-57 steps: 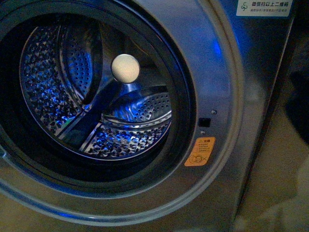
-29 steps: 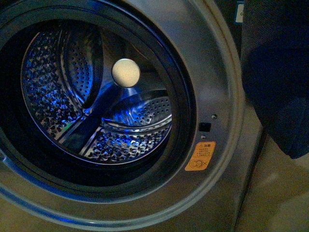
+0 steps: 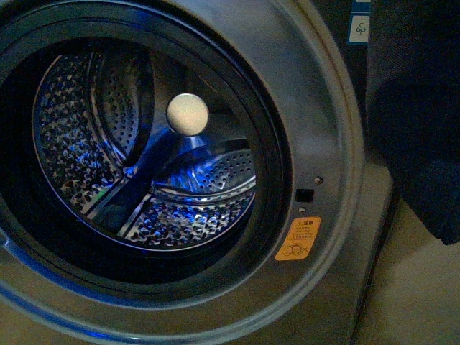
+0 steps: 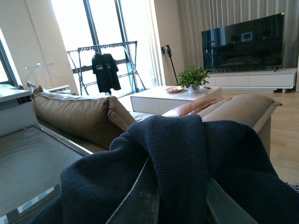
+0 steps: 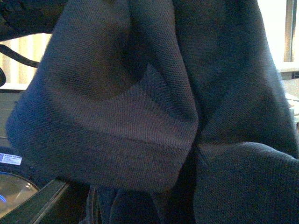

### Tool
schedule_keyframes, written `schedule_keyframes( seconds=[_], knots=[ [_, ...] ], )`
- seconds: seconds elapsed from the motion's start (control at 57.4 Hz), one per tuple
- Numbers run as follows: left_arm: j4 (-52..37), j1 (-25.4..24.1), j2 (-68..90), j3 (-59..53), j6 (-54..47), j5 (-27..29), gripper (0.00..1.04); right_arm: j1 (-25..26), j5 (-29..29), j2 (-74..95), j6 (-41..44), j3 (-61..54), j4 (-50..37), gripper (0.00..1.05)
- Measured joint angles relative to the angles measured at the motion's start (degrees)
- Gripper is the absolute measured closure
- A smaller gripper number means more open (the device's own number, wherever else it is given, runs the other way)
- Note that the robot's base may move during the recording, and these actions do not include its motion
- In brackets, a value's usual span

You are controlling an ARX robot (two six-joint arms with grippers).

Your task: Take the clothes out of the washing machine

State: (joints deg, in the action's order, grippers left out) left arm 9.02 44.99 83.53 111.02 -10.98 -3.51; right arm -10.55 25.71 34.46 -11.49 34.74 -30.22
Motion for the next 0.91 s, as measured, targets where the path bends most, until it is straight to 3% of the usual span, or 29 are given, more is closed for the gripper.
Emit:
schedule_keyframes(
  seconds=[0.313, 0.54, 0.696, 0.905],
  knots=[
    [0.0, 0.0, 0.0, 0.0, 0.0, 0.11, 0.95, -5.03, -7.8, 16.92, 5.95, 8.9, -5.57, 0.07],
    [0.0, 0.0, 0.0, 0.0, 0.0, 0.28, 0.95, -12.37, -12.76, 25.09, 10.75, 13.22, -6.49, 0.07],
    [0.0, 0.0, 0.0, 0.0, -0.02, 0.37, 0.95, -14.86, -15.52, 27.89, 11.39, 14.51, -9.18, 0.07],
    [0.0, 0.0, 0.0, 0.0, 0.0, 0.35, 0.92, -15.5, -20.9, 29.22, 13.81, 14.73, -13.9, 0.34]
  ],
)
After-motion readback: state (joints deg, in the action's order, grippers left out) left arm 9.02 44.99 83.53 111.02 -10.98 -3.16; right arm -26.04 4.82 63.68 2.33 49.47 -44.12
